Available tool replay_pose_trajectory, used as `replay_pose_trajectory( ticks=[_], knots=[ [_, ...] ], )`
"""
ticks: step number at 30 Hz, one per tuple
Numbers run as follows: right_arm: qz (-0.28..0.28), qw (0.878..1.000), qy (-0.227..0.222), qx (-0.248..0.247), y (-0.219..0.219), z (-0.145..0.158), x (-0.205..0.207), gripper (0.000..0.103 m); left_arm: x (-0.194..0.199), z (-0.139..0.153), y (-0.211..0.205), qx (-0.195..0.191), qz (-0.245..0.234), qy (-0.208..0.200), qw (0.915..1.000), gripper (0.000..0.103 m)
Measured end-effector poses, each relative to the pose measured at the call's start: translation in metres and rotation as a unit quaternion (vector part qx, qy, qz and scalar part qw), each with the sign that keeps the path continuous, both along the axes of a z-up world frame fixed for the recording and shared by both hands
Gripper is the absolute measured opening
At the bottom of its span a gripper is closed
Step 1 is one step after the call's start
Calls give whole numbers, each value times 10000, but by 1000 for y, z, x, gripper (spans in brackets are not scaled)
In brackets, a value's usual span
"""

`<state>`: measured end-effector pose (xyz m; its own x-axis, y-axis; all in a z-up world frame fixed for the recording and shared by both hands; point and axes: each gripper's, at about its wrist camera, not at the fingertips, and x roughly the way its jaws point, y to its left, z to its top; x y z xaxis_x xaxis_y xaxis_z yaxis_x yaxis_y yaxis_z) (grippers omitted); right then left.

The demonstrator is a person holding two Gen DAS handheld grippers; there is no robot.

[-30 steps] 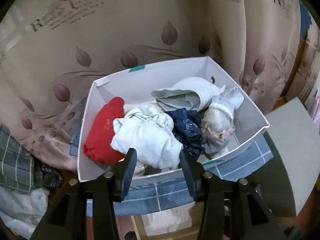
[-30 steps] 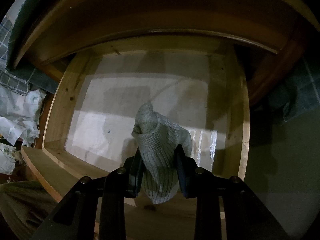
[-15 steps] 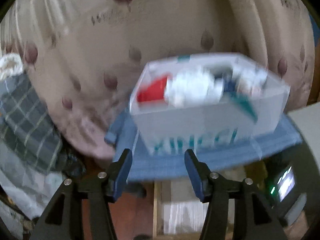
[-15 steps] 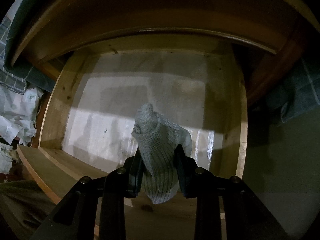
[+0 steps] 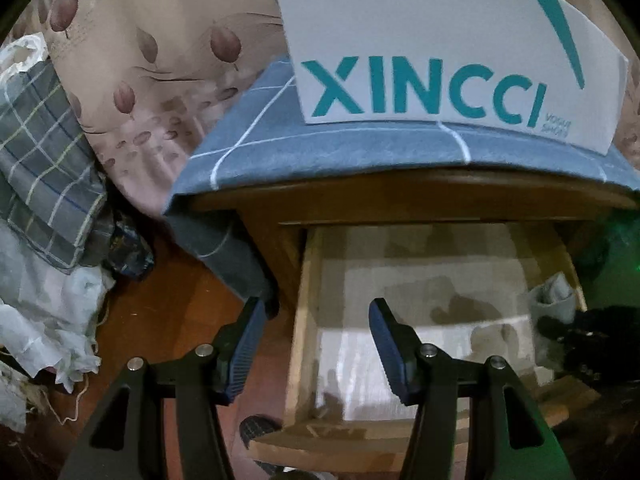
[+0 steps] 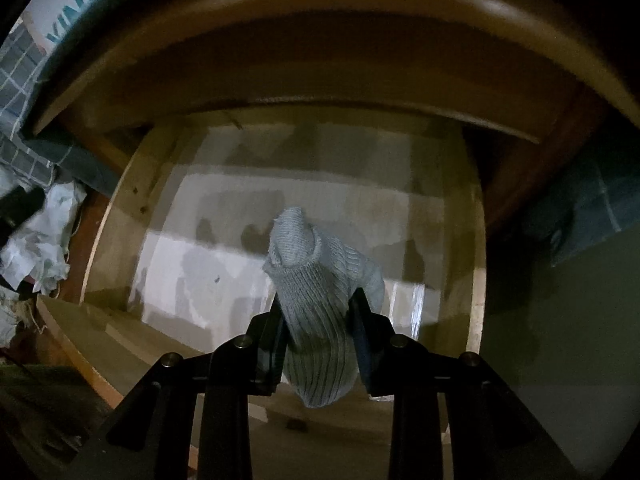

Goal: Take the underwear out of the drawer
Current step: 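Return the left tool to the drawer while the right tool carries the grey sock toward the box, then lower the grey knit sock into the box and open the right tool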

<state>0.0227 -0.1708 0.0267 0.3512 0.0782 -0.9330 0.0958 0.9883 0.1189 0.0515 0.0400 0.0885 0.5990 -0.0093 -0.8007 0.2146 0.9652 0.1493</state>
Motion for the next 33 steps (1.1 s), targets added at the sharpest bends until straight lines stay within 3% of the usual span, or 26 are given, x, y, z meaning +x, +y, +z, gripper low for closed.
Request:
replay_pose_trajectory(
  ticks=[6,17,26,33],
  knots=[
    [40,9987,-436,-245,5,24,-4,28,-1,7,6,-368,138,-9,9992,56],
    [-21,9978,-639,-174,15,74,-21,28,-1,16,7,-704,273,85,9971,56],
    [123,9926,-1160,-332,17,168,-28,28,-2,19,9,-797,253,143,9964,56],
    [168,9845,-1641,-594,16,248,0,28,-5,22,13,-721,289,34,9970,56]
  ],
)
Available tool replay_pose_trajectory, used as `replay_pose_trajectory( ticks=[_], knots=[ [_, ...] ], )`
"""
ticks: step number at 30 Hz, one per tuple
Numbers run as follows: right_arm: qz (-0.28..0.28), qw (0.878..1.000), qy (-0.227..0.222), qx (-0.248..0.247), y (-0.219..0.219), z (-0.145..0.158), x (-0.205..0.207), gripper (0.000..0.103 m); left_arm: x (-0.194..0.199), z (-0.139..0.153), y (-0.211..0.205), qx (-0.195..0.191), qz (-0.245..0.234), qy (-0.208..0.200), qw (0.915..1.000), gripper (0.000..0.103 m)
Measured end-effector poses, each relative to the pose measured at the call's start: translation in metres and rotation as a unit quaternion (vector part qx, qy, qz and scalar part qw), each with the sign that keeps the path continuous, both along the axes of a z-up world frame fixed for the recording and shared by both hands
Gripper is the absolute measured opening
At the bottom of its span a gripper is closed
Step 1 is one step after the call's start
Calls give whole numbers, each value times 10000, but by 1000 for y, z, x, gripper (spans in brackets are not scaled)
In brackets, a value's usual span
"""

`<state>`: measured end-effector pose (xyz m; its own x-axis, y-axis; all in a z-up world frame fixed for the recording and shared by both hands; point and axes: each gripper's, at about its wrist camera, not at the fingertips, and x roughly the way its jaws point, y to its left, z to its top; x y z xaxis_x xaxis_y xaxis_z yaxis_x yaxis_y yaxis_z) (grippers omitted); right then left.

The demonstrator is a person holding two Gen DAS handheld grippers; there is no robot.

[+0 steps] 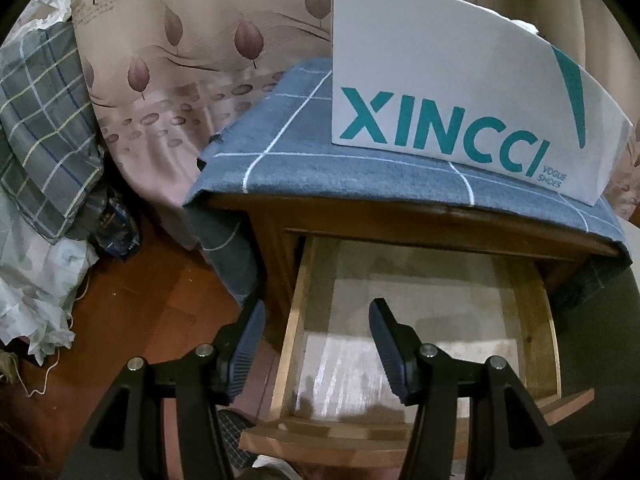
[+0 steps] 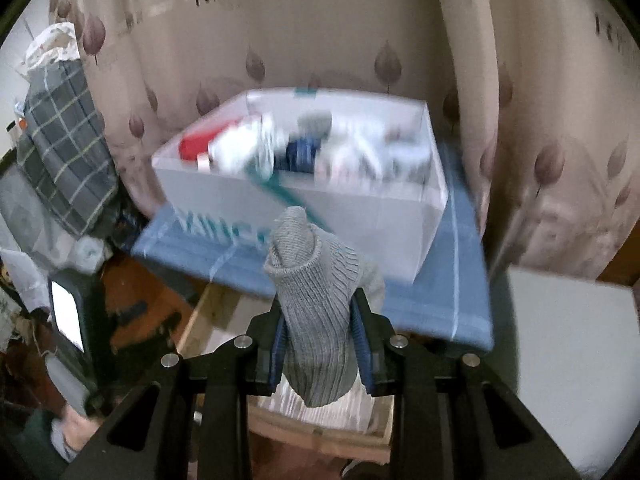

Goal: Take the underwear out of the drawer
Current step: 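Lower the grey knit sock into the box and open the right tool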

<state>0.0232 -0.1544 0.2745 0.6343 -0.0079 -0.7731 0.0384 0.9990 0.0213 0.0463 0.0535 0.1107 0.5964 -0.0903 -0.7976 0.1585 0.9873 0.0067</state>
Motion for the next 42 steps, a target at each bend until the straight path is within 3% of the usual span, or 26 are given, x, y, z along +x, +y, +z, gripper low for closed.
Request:
replay_pose_trajectory(
  ticks=[5,11,22,32,35,37,42],
  knots=[
    [-8,9998,-166,-98,1,28,40,28,-1,2,2,32,-3,-51,10000,56],
    [38,9997,-160,-167,10,31,94,28,0,2,5,33,39,-14,10000,56],
    [-35,9987,287,-411,27,-13,190,29,7,1,11,63,109,6,9999,56],
    [-123,9970,503,-582,28,-47,215,34,14,-3,15,-41,135,143,9998,56],
    [-155,9970,403,-650,28,-43,211,48,14,-4,13,0,117,149,9998,56],
    [-187,9961,341,-793,28,-38,206,67,13,-5,12,31,117,127,9998,56],
    [-60,9959,155,-890,31,-16,179,71,11,-7,7,109,118,107,9998,56]
  ],
)
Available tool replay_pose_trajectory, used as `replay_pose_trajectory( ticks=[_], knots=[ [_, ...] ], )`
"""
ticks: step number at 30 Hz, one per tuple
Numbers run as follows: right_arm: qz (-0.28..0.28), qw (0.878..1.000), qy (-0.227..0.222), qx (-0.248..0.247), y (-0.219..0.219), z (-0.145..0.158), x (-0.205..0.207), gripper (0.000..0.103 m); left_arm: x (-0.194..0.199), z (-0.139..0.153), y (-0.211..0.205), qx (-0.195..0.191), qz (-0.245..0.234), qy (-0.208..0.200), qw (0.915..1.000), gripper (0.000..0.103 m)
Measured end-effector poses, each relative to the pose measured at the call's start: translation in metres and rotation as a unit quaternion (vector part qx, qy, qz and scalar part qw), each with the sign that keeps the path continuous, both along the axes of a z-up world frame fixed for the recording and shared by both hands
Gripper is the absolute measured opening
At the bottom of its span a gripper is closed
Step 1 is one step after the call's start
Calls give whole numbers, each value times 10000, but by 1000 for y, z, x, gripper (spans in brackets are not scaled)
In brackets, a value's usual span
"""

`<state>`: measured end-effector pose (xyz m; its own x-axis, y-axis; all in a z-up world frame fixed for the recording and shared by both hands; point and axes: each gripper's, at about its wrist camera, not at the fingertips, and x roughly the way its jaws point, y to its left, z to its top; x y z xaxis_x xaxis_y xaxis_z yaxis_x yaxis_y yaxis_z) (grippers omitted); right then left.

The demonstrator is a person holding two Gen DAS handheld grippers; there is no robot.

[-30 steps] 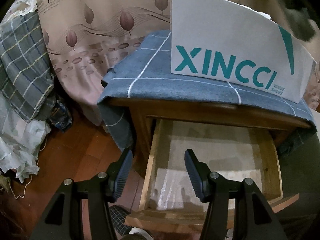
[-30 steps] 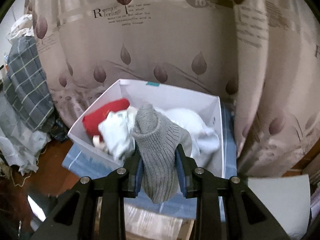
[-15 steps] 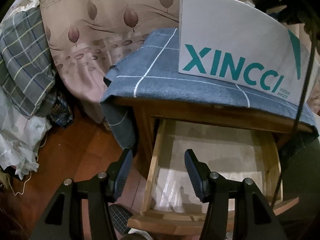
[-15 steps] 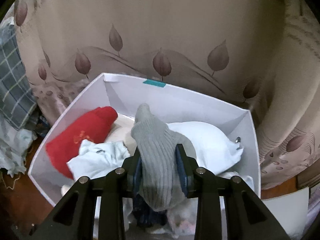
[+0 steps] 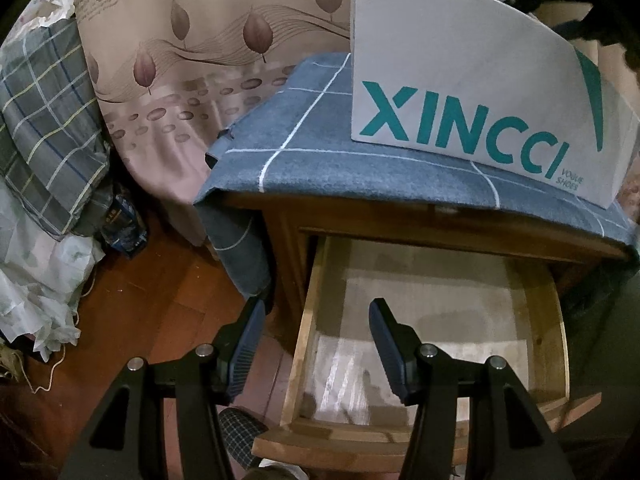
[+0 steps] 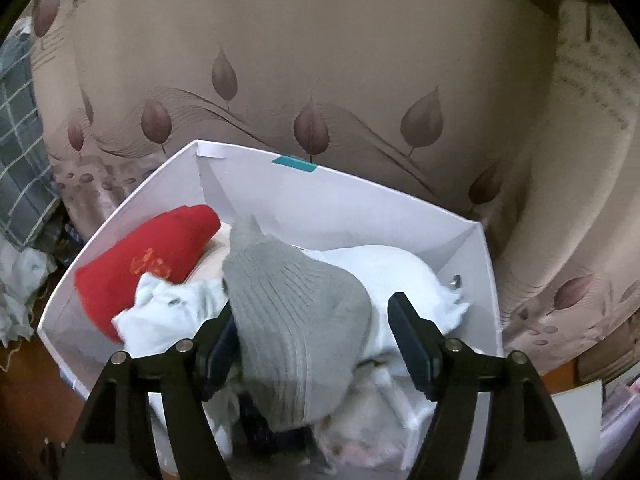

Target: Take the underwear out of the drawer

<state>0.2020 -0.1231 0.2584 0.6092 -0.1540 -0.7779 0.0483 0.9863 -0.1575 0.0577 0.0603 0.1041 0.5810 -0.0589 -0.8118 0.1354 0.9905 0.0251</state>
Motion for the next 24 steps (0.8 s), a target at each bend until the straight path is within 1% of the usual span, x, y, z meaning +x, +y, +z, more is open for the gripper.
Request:
replay_pose_trajectory(
  ticks=[1,3,5,7,10,11,14,15,17,18,22,24],
  knots=[
    [14,10000,-55,25,0,5,-6,75,-1,-1,-2,33,-10,5,10000,56],
    [70,9997,-216,96,1,17,-24,80,-2,-2,-4,94,-38,1,9999,56],
    [112,9991,-383,154,1,29,-46,85,-5,-2,-6,137,-69,-33,9999,56],
    [154,9982,-544,194,2,36,-72,92,-7,-1,-8,145,-91,-48,9998,56],
    [142,9969,-697,323,2,36,-113,98,-11,0,-10,214,-121,-89,9997,56],
    [125,9964,-751,372,2,31,-130,99,-12,1,-11,207,-132,-92,9997,56],
    [34,9960,-788,428,3,10,-166,101,-18,4,-13,137,-206,-134,9996,56],
    [-40,9957,-796,482,1,-4,-182,102,-21,5,-15,162,-220,-165,9995,56],
    [-193,9958,-689,570,-4,-27,-199,102,-24,6,-17,202,-254,-179,9993,56],
    [-305,9954,-607,680,-7,-46,-210,102,-26,5,-18,191,-269,-151,9993,56],
    [-513,9956,-323,714,-13,-103,-232,102,-35,-2,-16,117,-168,47,9998,56],
    [-548,9966,-177,598,-11,-123,-235,102,-42,-3,-15,133,-151,46,9998,56]
  ],
)
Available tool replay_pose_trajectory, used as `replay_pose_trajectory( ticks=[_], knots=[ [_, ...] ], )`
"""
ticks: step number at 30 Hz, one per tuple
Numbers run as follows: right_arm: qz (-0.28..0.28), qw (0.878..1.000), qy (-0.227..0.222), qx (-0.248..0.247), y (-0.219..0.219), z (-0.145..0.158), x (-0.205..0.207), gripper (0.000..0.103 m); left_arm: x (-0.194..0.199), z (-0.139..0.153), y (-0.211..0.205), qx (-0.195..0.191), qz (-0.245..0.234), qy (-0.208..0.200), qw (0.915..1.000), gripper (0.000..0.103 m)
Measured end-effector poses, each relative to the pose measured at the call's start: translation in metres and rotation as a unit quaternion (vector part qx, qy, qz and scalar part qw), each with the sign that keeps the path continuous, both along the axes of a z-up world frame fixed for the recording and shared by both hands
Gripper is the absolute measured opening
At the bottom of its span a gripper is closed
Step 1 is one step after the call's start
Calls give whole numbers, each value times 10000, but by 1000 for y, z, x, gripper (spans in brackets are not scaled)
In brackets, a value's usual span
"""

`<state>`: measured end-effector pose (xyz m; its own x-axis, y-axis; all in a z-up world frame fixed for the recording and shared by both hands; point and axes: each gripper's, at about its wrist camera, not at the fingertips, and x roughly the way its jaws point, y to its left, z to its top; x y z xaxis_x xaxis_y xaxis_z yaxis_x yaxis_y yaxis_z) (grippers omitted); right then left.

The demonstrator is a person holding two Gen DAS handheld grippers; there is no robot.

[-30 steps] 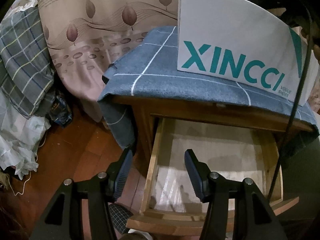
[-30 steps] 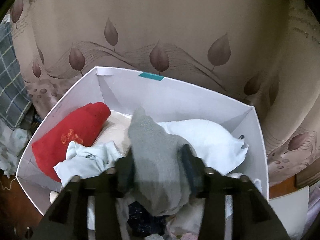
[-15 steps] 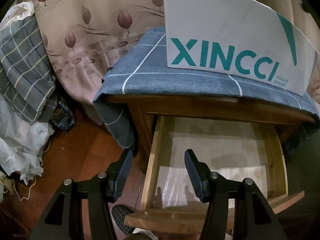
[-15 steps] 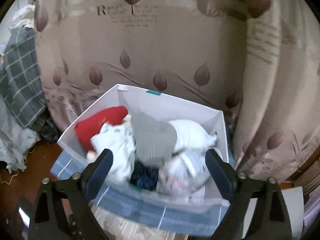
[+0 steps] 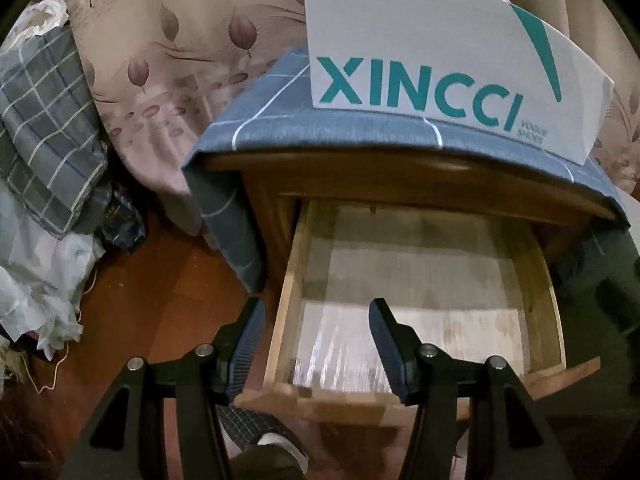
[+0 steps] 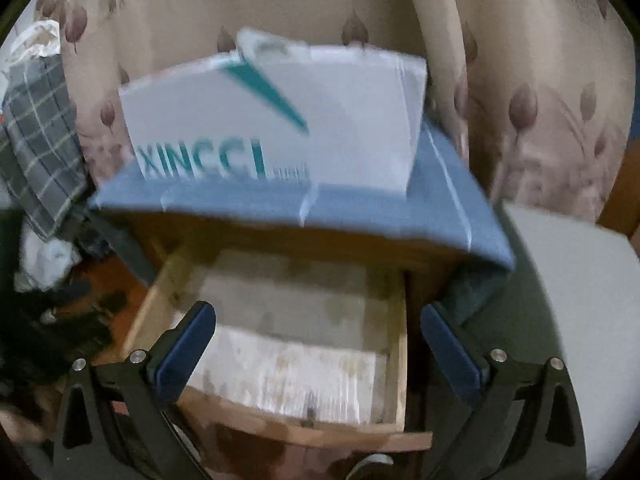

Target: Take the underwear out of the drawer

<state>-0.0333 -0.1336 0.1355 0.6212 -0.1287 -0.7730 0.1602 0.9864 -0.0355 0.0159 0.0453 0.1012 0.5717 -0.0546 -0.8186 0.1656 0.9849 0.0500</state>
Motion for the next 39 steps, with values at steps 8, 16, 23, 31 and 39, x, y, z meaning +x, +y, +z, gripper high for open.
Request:
replay_pose_trajectory(
  ticks=[8,16,23,31,39],
  knots=[
    [-72,9999,-103,78,9,-19,-3,102,-10,-4,-9,188,-51,-54,9998,56],
    [-82,9995,192,230,8,-37,-2,102,-17,-6,-22,292,-244,-98,9992,56],
    [-102,9991,317,249,4,-44,-3,102,-16,-8,-22,172,-182,-14,9997,56],
    [96,9989,434,176,14,-50,-1,102,-16,-7,-23,204,-170,-21,9996,56],
    [140,9986,494,153,16,-52,-1,102,-13,-8,-19,122,-133,94,9998,56]
  ],
)
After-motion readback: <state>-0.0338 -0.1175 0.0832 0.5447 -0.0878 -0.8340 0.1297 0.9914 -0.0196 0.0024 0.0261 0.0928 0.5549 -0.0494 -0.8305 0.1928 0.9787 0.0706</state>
